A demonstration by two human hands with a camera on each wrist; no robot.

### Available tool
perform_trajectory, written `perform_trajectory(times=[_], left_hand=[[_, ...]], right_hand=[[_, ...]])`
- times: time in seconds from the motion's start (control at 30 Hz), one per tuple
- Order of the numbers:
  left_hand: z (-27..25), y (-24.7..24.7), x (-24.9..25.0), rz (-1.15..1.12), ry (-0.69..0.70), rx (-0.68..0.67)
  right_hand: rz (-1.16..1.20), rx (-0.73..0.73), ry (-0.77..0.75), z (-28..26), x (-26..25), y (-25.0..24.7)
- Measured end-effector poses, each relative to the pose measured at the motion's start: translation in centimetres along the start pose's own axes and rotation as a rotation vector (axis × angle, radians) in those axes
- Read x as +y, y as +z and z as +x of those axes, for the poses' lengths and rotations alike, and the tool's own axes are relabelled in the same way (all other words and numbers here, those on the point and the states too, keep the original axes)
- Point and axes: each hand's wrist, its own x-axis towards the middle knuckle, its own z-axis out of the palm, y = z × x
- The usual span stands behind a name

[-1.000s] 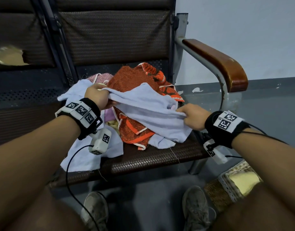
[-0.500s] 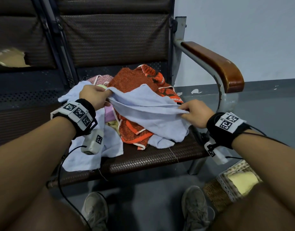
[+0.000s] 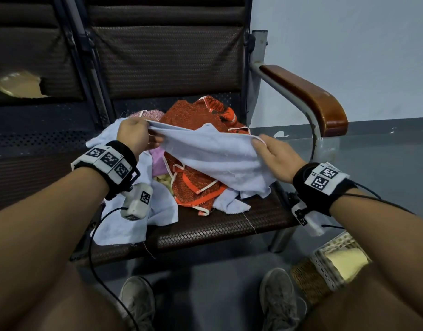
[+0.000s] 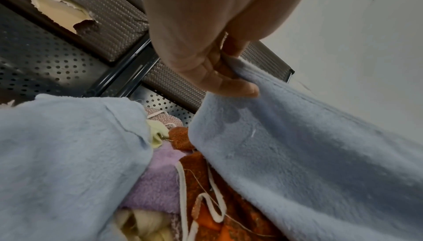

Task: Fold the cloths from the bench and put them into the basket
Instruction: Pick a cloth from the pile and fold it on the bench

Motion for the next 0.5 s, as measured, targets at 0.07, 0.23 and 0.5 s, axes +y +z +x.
perform_trajectory(times=[0.07, 0.23, 0.5], left_hand=[[0.2, 0.0, -0.1, 0.136, 0.068, 0.035], [0.3, 0.2, 0.7, 0.254, 0.201, 0.118], [-1.8, 1.6, 5.3, -0.047, 0.246, -0.051]], right_hand=[[-0.042, -0.037, -0.035, 0.0, -0.1, -0.3], [-0.329, -0.267, -0.005, 0.5, 0.2, -1.3], [-0.373, -0.342, 0.06, 1.8, -1.5, -3.7]])
